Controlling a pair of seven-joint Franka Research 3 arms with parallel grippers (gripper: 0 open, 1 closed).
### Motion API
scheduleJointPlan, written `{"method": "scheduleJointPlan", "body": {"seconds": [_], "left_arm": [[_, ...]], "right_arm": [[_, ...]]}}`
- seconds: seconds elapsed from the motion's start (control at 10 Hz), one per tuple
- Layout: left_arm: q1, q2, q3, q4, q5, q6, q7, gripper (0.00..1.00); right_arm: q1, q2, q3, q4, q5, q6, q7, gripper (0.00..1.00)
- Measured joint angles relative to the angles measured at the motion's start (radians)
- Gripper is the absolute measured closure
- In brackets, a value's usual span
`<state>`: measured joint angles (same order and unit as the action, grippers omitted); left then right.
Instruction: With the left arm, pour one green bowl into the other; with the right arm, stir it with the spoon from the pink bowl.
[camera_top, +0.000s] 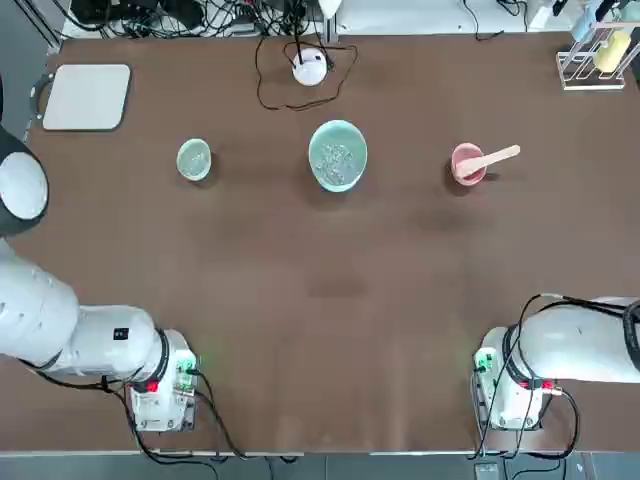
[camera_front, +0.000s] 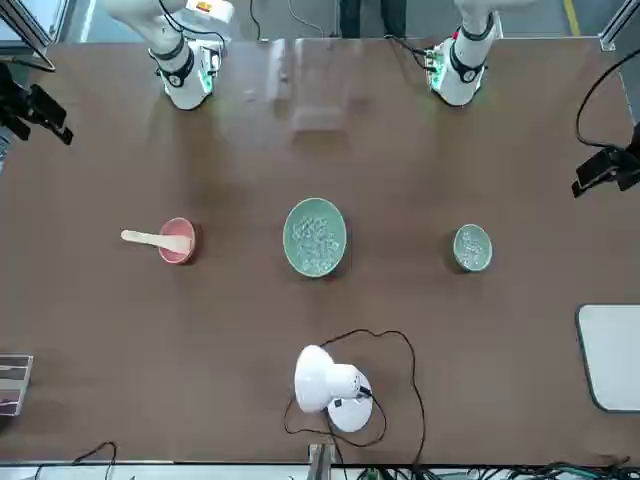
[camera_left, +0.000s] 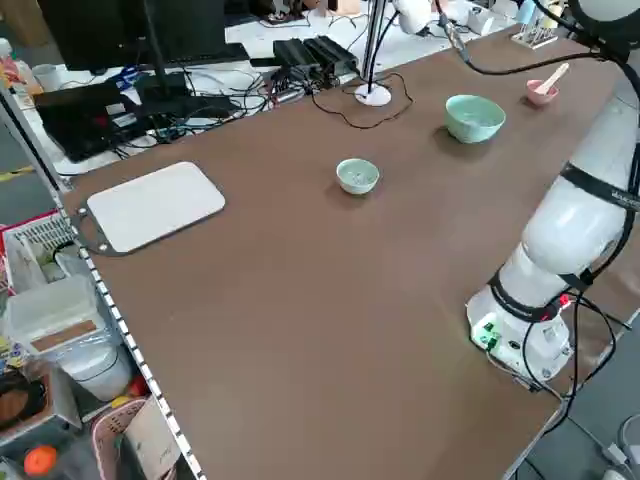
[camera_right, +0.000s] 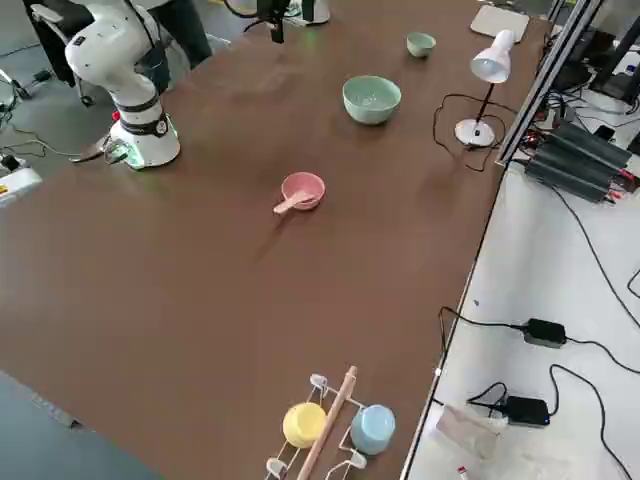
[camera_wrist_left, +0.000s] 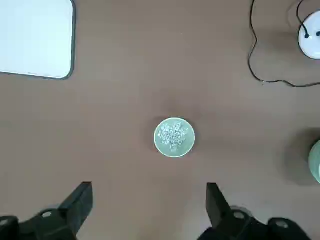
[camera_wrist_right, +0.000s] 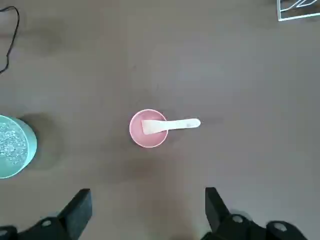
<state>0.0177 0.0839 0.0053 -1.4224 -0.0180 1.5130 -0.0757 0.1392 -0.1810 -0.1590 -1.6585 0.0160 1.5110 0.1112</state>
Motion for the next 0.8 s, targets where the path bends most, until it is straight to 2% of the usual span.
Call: {"method": "scheduleJointPlan", "body": {"seconds": [0.3, 0.5, 0.6, 0.8], "left_arm": [[0.001, -0.001, -0.011, 0.001, 0.000, 0.003, 0.003, 0.00], [0.022, 0.000, -0.007, 0.001, -0.049, 0.017, 0.002, 0.00], [0.047, 0.004, -0.006, -0.002, -0.079, 0.024, 0.002, 0.00], [0.075, 0.041, -0.004, -0.010, -0.087, 0.029, 0.008, 0.00]], "right_arm": [[0.000, 0.000, -0.002, 0.000, 0.000, 0.000, 0.000, 0.00], [0.000, 0.003, -0.002, -0.009, 0.000, 0.014, 0.000, 0.00], [0.000, 0.014, -0.002, -0.043, 0.001, 0.067, 0.000, 0.00], [0.000, 0.045, -0.002, -0.185, 0.066, 0.247, 0.000, 0.00]]}}
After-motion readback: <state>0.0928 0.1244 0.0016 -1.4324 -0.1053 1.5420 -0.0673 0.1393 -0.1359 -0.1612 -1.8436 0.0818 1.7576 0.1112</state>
